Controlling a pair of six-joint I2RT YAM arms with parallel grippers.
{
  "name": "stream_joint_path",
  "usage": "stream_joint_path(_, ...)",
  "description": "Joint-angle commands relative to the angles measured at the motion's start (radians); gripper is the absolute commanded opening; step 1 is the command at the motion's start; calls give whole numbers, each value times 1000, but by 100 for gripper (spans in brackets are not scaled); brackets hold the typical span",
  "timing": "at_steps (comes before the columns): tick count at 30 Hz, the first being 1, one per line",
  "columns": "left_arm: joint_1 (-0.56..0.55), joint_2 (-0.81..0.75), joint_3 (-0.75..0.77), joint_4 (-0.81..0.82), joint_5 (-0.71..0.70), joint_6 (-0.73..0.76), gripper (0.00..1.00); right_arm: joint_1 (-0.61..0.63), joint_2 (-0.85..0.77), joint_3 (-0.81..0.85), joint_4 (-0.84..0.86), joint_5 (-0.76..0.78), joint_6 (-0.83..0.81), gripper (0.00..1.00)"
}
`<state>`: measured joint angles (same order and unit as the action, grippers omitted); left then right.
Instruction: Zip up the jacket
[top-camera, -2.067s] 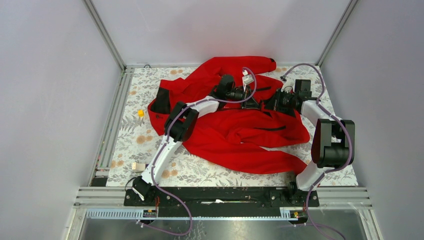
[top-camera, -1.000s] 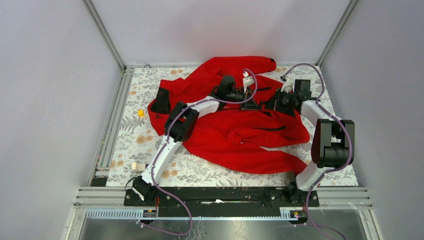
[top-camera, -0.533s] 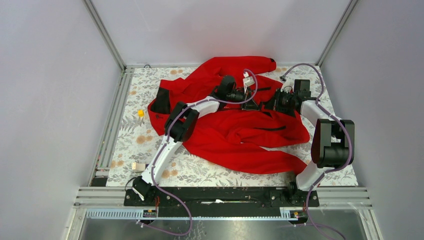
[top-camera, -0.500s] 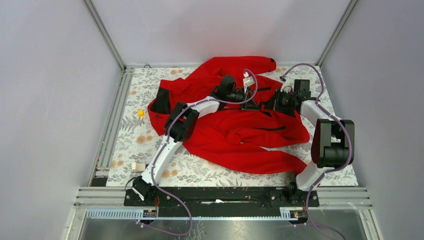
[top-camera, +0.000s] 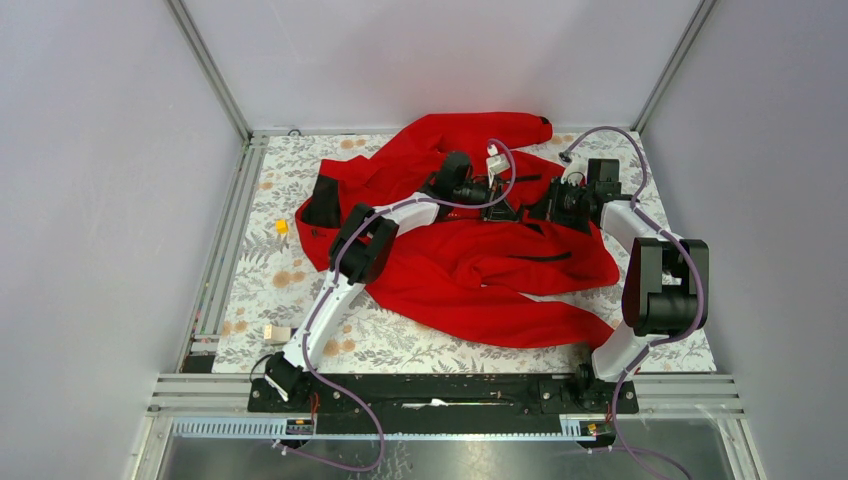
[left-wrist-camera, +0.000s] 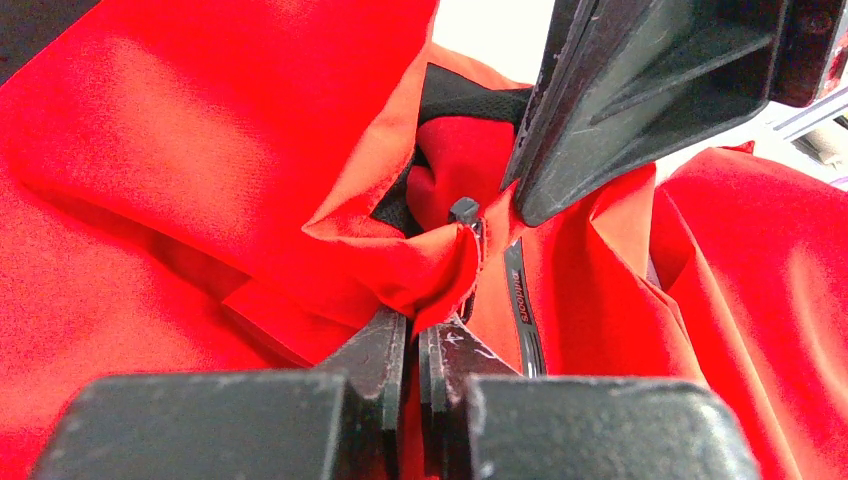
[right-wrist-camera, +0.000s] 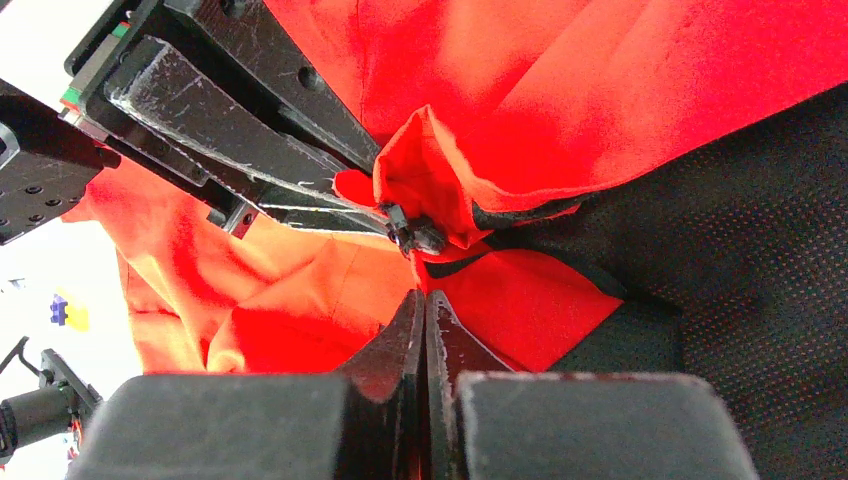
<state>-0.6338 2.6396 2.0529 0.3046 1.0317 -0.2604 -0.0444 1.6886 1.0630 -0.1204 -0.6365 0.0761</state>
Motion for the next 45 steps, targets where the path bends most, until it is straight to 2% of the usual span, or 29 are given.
stream_joint_path(1, -10, -74, 32, -8, 9, 30, 0, 12, -17, 28, 55, 10, 10, 0)
stream_joint_path(15, -20, -73, 47, -71, 3, 77, 0, 12, -24, -7, 165, 1, 36, 0)
stream_joint_path(26, -15, -78, 42, -76, 1, 84, 0, -9, -46, -89, 364, -147, 150, 0)
stream_joint_path(32, -6, -75, 46, -74, 6, 74, 0, -34, -72, -133, 446, -175, 199, 0)
stream_joint_path(41, -6, -73, 53, -106, 23, 90, 0, -52, -101, -158, 471, -151, 214, 0)
stream_joint_path(45, -6, -68, 60, -114, 25, 92, 0, -50, -84, -121, 362, -125, 142, 0)
